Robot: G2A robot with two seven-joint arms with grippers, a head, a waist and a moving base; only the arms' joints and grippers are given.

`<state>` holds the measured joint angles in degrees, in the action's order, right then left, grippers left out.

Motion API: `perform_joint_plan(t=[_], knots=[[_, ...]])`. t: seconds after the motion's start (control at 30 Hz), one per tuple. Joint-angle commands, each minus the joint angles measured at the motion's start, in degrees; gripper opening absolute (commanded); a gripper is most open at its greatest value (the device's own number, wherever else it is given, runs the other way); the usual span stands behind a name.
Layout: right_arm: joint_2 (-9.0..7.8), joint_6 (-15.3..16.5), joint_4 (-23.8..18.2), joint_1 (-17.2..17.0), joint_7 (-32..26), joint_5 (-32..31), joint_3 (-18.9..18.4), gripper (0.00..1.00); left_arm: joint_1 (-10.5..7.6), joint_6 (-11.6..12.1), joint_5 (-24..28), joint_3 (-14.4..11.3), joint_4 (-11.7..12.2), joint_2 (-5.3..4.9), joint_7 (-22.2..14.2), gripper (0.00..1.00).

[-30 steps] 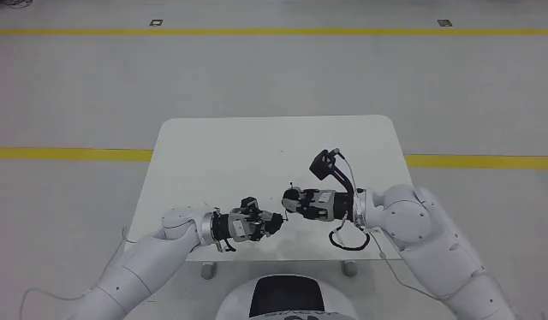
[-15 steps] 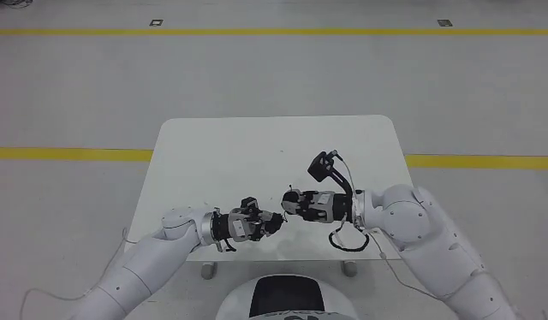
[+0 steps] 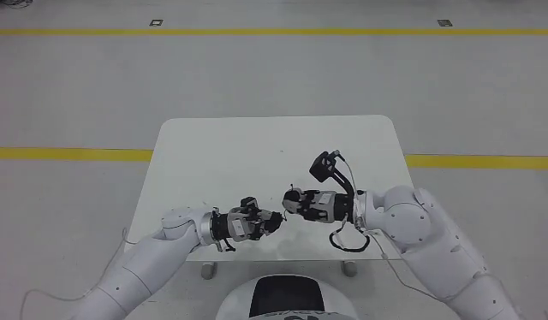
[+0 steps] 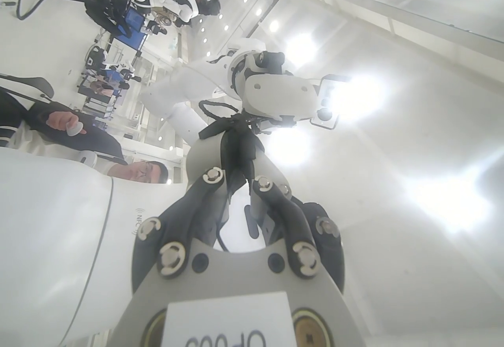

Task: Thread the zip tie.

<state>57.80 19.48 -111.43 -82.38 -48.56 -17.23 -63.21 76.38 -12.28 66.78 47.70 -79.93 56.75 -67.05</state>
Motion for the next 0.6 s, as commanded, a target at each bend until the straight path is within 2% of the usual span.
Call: perform_joint_plan(t=[0.0, 0.57], knots=[[-0.11, 0.0, -0.1, -0.1, 0.2, 0.1, -0.1, 0.0, 0.02, 0.0, 0.1, 0.1, 0.1, 0.01, 0.0, 0.0], [-1.18, 0.0, -0.8, 0.1, 1.0, 0.4, 0.5, 0.0, 0.01, -0.1, 0.4, 0.3, 0.5, 0.16, 0.1, 0.0]])
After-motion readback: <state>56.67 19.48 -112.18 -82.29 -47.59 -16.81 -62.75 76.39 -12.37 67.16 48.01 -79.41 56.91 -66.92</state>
